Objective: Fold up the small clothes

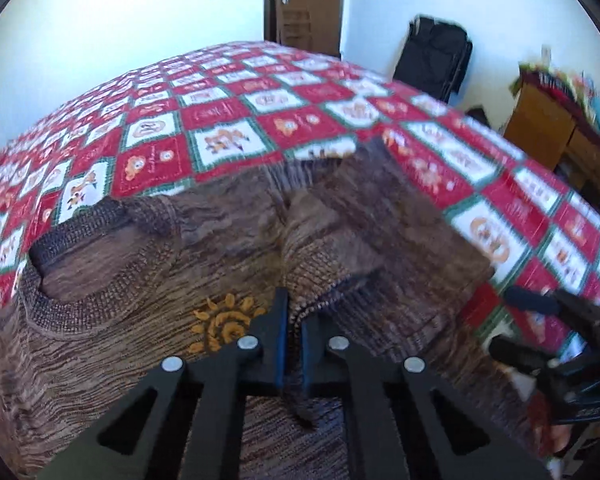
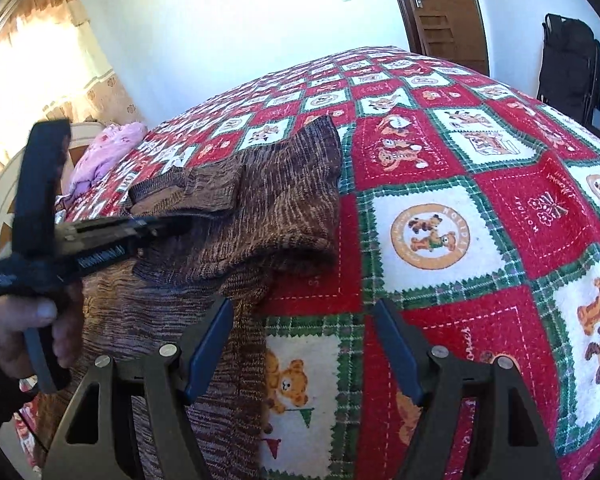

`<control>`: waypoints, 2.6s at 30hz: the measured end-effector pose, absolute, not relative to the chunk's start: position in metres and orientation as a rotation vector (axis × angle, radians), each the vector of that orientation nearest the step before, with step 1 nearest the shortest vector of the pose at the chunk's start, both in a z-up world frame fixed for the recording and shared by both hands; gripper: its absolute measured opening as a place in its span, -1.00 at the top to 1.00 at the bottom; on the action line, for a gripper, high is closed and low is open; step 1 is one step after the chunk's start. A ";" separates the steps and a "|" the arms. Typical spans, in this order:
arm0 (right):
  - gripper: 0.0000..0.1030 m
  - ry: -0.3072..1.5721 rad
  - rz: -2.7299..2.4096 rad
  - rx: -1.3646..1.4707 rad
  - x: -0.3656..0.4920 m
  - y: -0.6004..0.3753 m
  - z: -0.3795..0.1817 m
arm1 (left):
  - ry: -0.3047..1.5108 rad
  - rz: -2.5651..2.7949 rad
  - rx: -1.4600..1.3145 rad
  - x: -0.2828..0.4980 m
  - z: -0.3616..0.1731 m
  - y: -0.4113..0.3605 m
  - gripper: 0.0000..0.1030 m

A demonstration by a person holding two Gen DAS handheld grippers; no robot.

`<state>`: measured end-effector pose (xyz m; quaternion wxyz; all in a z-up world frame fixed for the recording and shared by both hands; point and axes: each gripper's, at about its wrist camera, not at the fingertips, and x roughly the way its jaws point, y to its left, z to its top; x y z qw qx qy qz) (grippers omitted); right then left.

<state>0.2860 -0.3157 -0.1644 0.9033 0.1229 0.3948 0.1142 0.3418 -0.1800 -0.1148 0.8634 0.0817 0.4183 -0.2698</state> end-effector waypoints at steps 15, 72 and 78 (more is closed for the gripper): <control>-0.45 0.811 0.228 0.225 0.284 -0.314 -0.166 | 0.867 -0.548 -0.102 0.353 -0.080 -0.107 0.89; -0.62 0.925 0.470 0.036 0.333 -0.217 -0.154 | 0.911 -0.176 0.013 0.334 -0.135 -0.028 -0.38; -0.62 0.857 0.507 -0.035 0.339 -0.178 -0.117 | 0.861 -0.091 -0.009 0.321 -0.125 0.010 -0.39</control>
